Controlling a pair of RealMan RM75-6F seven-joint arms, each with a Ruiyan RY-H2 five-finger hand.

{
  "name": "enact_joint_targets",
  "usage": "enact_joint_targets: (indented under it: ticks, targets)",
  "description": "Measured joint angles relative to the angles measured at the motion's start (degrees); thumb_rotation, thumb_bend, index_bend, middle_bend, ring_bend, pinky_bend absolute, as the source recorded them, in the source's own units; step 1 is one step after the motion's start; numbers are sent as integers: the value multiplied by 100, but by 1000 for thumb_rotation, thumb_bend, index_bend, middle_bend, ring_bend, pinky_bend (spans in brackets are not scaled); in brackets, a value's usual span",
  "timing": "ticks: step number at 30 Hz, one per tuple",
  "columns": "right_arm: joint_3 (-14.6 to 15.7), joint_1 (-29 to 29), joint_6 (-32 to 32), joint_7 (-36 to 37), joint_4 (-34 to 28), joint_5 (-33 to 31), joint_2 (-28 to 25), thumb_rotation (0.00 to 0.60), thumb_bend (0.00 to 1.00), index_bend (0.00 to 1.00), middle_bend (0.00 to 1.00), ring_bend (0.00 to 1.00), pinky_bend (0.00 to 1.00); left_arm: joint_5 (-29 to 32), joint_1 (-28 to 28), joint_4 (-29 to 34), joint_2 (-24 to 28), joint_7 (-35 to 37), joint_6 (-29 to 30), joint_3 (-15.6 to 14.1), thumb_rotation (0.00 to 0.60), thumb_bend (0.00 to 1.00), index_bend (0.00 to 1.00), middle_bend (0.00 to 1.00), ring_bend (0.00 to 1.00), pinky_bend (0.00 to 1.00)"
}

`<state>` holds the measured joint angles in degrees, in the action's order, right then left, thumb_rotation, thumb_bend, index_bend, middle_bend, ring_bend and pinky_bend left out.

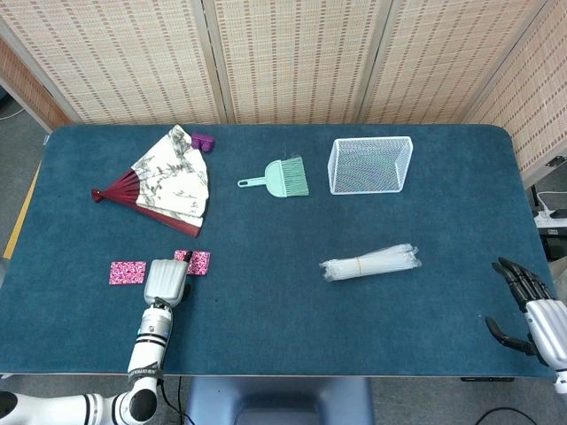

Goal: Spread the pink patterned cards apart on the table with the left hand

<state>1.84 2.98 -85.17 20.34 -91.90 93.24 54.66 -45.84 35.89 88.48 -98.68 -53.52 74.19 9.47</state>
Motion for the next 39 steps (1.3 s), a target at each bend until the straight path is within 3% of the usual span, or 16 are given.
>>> enact_joint_targets:
  ticks: [11, 24, 39]
  targets:
    - [9, 1, 0, 34, 20, 17, -7, 600, 316, 0, 0, 0, 93, 345, 293, -633, -405, -277, -109, 231, 600, 316, 226, 1000, 1000, 1000]
    - [14, 4, 11, 10, 9, 18, -3, 600, 315, 0, 0, 0, 93, 512, 349, -724, -385, -338, -134, 282, 600, 316, 278, 1000, 1000, 1000]
    - [18, 1, 0, 19, 19, 27, -8, 600, 315, 0, 0, 0, 93, 680, 460, -772, -426, -444, -175, 323, 600, 315, 272, 1000, 1000, 1000]
